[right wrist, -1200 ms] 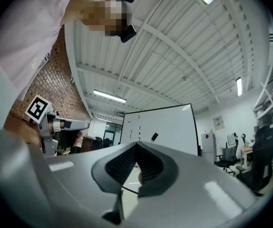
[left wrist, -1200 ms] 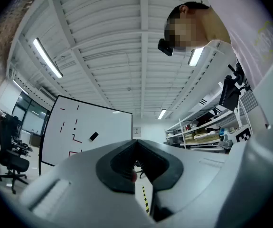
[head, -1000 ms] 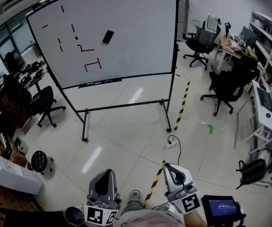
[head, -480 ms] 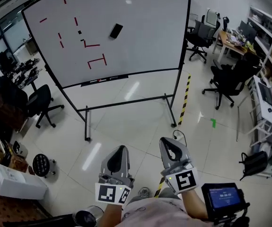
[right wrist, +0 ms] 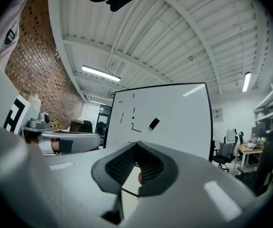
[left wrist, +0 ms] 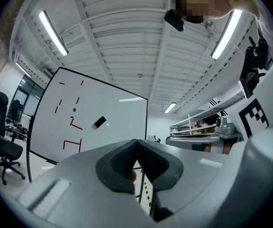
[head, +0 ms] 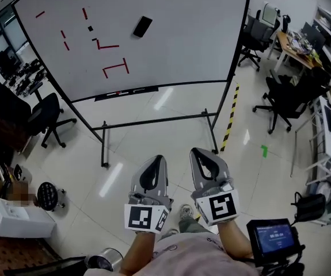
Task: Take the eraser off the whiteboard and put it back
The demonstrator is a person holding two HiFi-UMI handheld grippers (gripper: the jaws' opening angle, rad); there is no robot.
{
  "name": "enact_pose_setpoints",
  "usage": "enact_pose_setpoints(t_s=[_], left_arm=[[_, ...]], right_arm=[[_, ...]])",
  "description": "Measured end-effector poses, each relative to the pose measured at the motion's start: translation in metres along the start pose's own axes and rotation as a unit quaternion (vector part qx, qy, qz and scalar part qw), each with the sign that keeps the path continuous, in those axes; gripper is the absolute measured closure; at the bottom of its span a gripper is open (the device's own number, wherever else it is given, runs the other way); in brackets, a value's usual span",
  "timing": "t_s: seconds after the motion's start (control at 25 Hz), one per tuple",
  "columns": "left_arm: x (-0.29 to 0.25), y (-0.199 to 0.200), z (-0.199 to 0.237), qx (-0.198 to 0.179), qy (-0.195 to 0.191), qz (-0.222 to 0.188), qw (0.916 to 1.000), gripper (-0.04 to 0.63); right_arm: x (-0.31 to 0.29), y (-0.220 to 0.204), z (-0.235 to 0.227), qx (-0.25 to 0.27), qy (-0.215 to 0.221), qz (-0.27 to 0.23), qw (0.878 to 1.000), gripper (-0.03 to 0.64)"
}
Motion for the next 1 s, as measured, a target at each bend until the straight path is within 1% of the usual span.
enact_pose_setpoints(t_s=[0.08,0.2,0.32,0.44,0.56,0.6,0.72,0.8,0.88,0.92,0.96,1.0], left_arm=[[-0.026,-0.003,0.007,-0.007,0.01,0.004,0.9999,0.591],[-0.061,0.001,0.017,-0.017,0.02,-0.005,0.9996,0.592],[-0.102,0.002,0.034,-0.03,0.036,-0.006,0.9989,0.591],[-0.147,0.005,0.062,-0.061,0.047,-0.012,0.997,0.592],[-0.203,0.01,0.103,-0.103,0.055,-0.032,0.9926,0.592],[-0.224,0.012,0.119,-0.119,0.057,-0.039,0.9905,0.561],[-0.293,0.016,0.169,-0.171,0.067,-0.056,0.9814,0.485],[-0.343,0.017,0.201,-0.211,0.072,-0.052,0.9734,0.444],[-0.396,0.013,0.231,-0.254,0.083,-0.029,0.9631,0.334],[-0.422,0.009,0.244,-0.277,0.09,-0.012,0.9567,0.296],[-0.446,0.004,0.255,-0.297,0.096,0.005,0.9499,0.268],[-0.468,-0.002,0.264,-0.315,0.101,0.017,0.9436,0.259]], right_arm=[[-0.024,0.001,-0.018,-0.003,0.009,-0.005,1.0,0.614],[-0.055,0.006,-0.039,-0.009,0.028,-0.012,0.999,0.614],[-0.083,0.004,-0.061,-0.022,0.032,-0.009,0.999,0.614],[-0.116,0.001,-0.082,-0.033,0.03,-0.007,0.999,0.614],[-0.159,-0.002,-0.098,-0.032,0.024,-0.002,0.999,0.614],[-0.176,-0.004,-0.103,-0.029,0.02,-0.003,0.999,0.614],[-0.23,-0.006,-0.119,-0.011,0.002,-0.012,1.0,0.614],[-0.265,-0.004,-0.128,0.004,-0.011,-0.016,1.0,0.612],[-0.297,0.003,-0.135,0.013,-0.025,-0.012,1.0,0.614],[-0.312,0.006,-0.139,0.016,-0.034,-0.008,0.999,0.612],[-0.324,0.007,-0.144,0.02,-0.044,-0.002,0.999,0.613],[-0.336,0.007,-0.149,0.023,-0.053,0.006,0.998,0.613]])
Point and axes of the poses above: the fingertips, and each gripper's own axes: x backward along the fingers, z to its left, y out of its top, the point moved 10 cm from there along x, backward along the fingers, and after that the axes turned 8 degrees about -x, right-handed, at the moved point
